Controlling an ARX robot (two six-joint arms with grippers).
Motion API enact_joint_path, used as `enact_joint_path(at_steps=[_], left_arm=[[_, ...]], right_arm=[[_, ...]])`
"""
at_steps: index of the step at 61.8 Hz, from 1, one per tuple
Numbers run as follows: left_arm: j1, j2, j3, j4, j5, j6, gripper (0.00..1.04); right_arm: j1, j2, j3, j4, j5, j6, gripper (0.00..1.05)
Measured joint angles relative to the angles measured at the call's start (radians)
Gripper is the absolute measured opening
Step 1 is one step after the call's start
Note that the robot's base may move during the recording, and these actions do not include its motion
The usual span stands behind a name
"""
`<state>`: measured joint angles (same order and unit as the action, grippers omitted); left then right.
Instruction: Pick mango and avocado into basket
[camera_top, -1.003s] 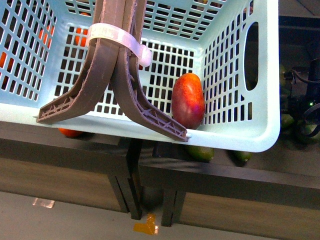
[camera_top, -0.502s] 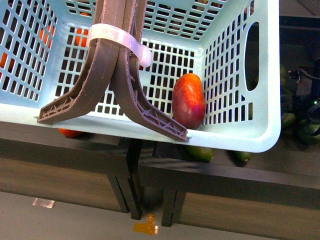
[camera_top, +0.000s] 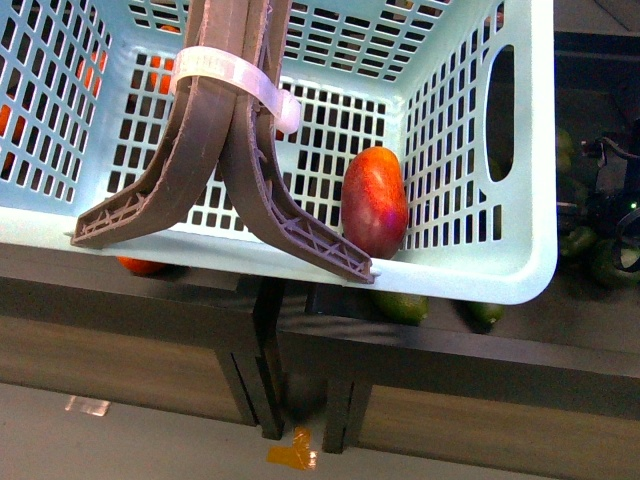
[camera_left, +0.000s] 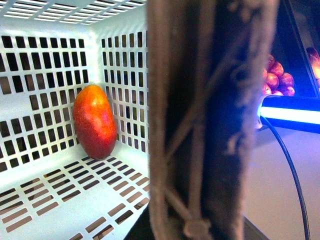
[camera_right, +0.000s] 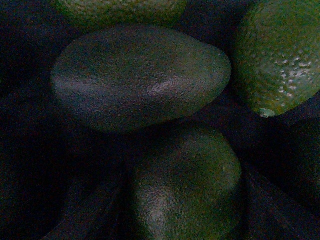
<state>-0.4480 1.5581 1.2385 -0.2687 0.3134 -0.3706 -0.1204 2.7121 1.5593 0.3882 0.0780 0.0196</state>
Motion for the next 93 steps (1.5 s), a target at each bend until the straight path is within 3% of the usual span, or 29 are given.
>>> enact_joint_path(at_steps=[23, 45, 76, 93], left_arm=[[0.0, 0.0, 0.0, 0.0, 0.0, 0.0, 0.05], [0.0, 0.0, 0.0, 0.0, 0.0, 0.0, 0.05], [0.0, 0.0, 0.0, 0.0, 0.0, 0.0, 0.05], [0.0, 0.0, 0.0, 0.0, 0.0, 0.0, 0.05]], right_arm=[[-0.002, -0.01, -0.016, 0.013, -0.009, 0.013, 0.57], [-0.023, -0.16, -0.149, 0.036, -0.073, 0.092, 0.57], [-0.052, -0.659, -0.374, 0.033, -0.213, 0.188, 0.57], [0.035, -0.971, -0.454, -0.061, -0.275, 0.185, 0.57]])
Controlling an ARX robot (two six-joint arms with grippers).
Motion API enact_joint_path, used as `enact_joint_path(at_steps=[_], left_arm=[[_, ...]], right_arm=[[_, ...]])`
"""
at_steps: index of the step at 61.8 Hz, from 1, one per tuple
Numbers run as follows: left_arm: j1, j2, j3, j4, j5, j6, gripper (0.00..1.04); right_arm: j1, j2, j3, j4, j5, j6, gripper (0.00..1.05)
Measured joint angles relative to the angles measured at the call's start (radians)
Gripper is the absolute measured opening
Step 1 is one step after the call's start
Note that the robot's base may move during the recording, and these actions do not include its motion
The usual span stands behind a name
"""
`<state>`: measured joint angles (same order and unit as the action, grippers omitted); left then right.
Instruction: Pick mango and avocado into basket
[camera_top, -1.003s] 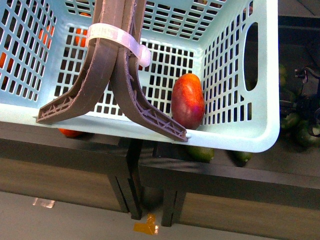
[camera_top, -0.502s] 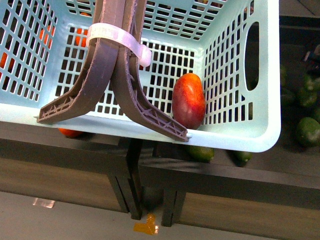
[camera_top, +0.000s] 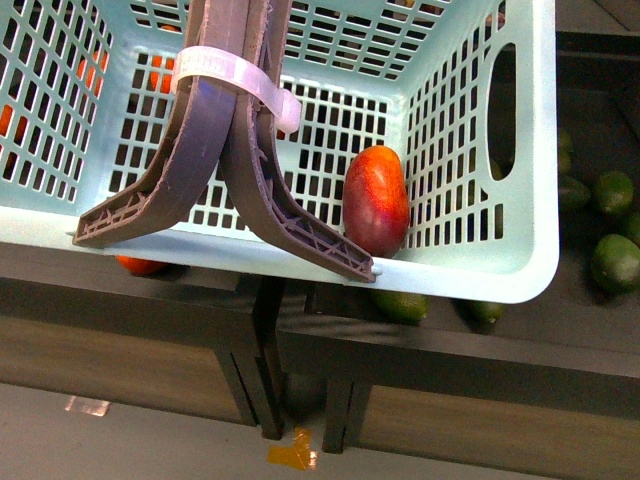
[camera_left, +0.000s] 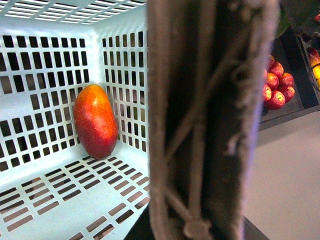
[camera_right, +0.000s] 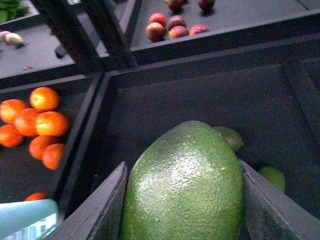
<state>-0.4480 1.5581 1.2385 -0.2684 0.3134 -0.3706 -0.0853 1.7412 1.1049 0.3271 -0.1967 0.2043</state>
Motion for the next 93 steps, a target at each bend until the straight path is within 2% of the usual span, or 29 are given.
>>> enact_joint_path(at_steps=[11, 31, 43, 45, 51, 61, 74, 93], left_arm=[[0.0, 0.0, 0.0, 0.0, 0.0, 0.0, 0.05], [0.0, 0.0, 0.0, 0.0, 0.0, 0.0, 0.05], [0.0, 0.0, 0.0, 0.0, -0.005, 0.0, 0.05], [0.001, 0.0, 0.0, 0.0, -0.007, 0.0, 0.05], [0.003, 0.0, 0.0, 0.0, -0.008, 0.0, 0.05], [0.003, 0.0, 0.0, 0.0, -0.018, 0.0, 0.05], [0.002, 0.001, 0.0, 0.0, -0.006, 0.0, 0.05], [0.0, 0.001, 0.0, 0.0, 0.001, -0.002, 0.05]], right_arm=[[0.154, -0.126, -0.039, -0.043, 0.04, -0.022, 0.57], [0.434, -0.122, -0.059, -0.066, 0.185, -0.035, 0.57], [0.5, -0.071, -0.059, -0.066, 0.224, -0.034, 0.57], [0.505, -0.066, -0.059, -0.066, 0.23, -0.035, 0.57], [0.514, -0.061, -0.059, -0.061, 0.246, -0.038, 0.76], [0.513, -0.073, -0.062, -0.029, 0.267, -0.038, 0.99], [0.468, -0.198, -0.126, -0.009, 0.25, -0.009, 0.97], [0.252, -0.639, -0.405, -0.003, 0.248, 0.071, 0.97]])
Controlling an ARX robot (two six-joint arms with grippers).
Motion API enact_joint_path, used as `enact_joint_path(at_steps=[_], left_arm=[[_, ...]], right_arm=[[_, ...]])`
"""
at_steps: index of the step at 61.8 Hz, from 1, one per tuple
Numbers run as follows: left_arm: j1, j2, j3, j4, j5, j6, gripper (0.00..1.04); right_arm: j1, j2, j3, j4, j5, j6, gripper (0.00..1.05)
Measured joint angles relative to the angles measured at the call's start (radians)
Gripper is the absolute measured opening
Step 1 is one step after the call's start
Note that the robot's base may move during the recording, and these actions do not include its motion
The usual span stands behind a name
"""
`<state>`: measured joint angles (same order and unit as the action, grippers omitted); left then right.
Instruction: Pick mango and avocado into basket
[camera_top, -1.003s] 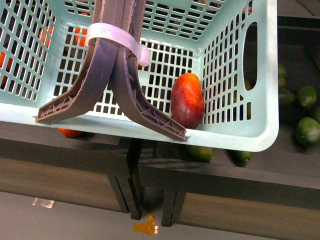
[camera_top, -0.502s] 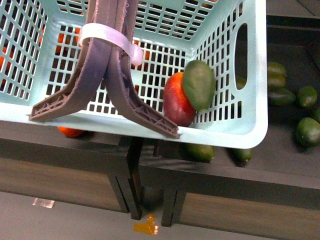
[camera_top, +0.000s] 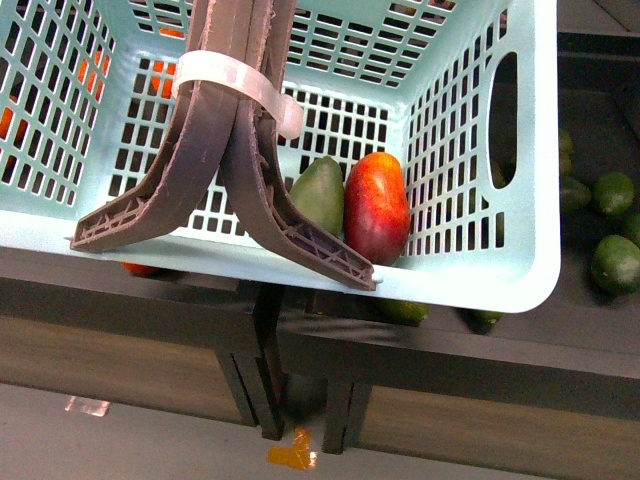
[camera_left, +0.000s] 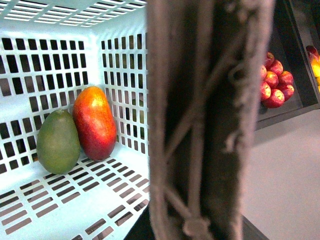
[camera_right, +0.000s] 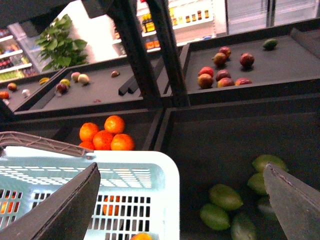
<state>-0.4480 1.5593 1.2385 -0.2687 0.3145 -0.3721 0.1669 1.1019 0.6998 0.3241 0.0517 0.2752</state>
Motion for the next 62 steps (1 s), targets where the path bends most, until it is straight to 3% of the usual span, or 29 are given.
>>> enact_joint_path(at_steps=[11, 26, 51, 62], left_arm=[[0.0, 0.0, 0.0, 0.0, -0.004, -0.001, 0.05], [0.0, 0.0, 0.0, 0.0, -0.003, -0.002, 0.05], [0.0, 0.0, 0.0, 0.0, -0.002, -0.002, 0.05], [0.0, 0.0, 0.0, 0.0, -0.002, -0.002, 0.05]], right_arm=[[-0.066, -0.282, -0.244, 0.021, 0.022, -0.006, 0.97], [-0.061, -0.525, -0.46, 0.001, 0.053, -0.019, 0.97], [-0.059, -0.559, -0.486, -0.015, 0.062, -0.031, 0.97], [-0.142, -0.615, -0.54, 0.001, -0.045, -0.212, 0.68]])
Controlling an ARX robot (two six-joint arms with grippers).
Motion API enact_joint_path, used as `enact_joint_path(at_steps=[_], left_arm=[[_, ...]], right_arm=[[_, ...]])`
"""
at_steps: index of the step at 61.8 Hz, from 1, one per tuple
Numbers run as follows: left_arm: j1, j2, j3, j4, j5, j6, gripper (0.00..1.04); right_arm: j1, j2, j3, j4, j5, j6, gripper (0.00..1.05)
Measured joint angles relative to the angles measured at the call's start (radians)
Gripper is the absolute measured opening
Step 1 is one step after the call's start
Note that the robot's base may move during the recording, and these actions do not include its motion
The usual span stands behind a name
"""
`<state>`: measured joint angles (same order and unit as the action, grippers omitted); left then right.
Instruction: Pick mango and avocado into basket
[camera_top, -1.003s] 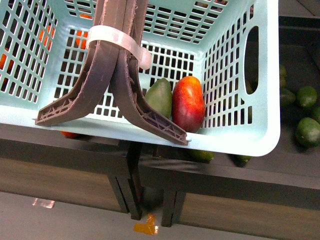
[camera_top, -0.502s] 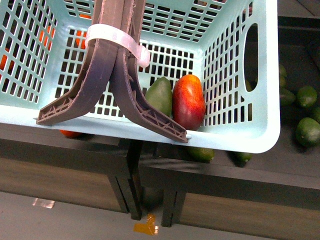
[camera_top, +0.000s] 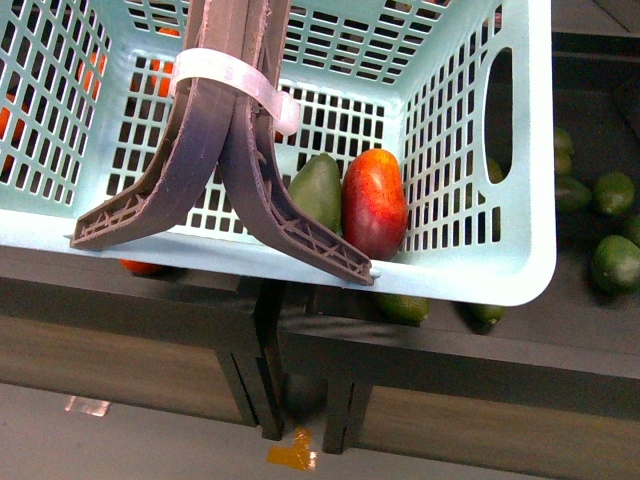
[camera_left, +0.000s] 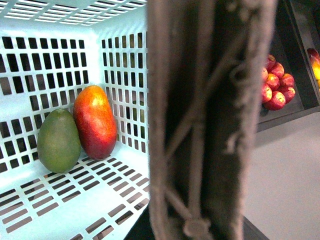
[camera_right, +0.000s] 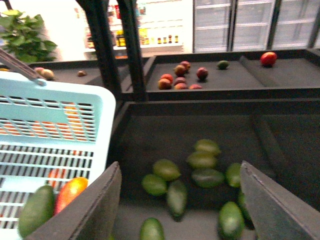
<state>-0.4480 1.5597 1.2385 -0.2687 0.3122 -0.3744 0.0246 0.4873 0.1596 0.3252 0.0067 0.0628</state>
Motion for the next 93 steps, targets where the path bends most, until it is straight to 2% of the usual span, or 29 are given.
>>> enact_joint_path(at_steps=[15, 22, 59, 66, 93], left_arm=[[0.0, 0.0, 0.0, 0.0, 0.0, 0.0, 0.05], [0.0, 0.0, 0.0, 0.0, 0.001, 0.0, 0.05], [0.0, 0.0, 0.0, 0.0, 0.001, 0.0, 0.05], [0.0, 0.0, 0.0, 0.0, 0.001, 0.001, 0.05], [0.0, 0.0, 0.0, 0.0, 0.0, 0.001, 0.05]], right_arm=[[-0.022, -0.081, -0.061, -0.021, -0.005, -0.05, 0.27], [-0.022, -0.13, -0.085, -0.044, -0.005, -0.056, 0.01], [-0.023, -0.313, -0.155, -0.146, -0.008, -0.06, 0.02], [-0.023, -0.459, -0.154, -0.316, -0.014, -0.064, 0.02], [-0.023, -0.483, -0.154, -0.323, -0.016, -0.066, 0.02]])
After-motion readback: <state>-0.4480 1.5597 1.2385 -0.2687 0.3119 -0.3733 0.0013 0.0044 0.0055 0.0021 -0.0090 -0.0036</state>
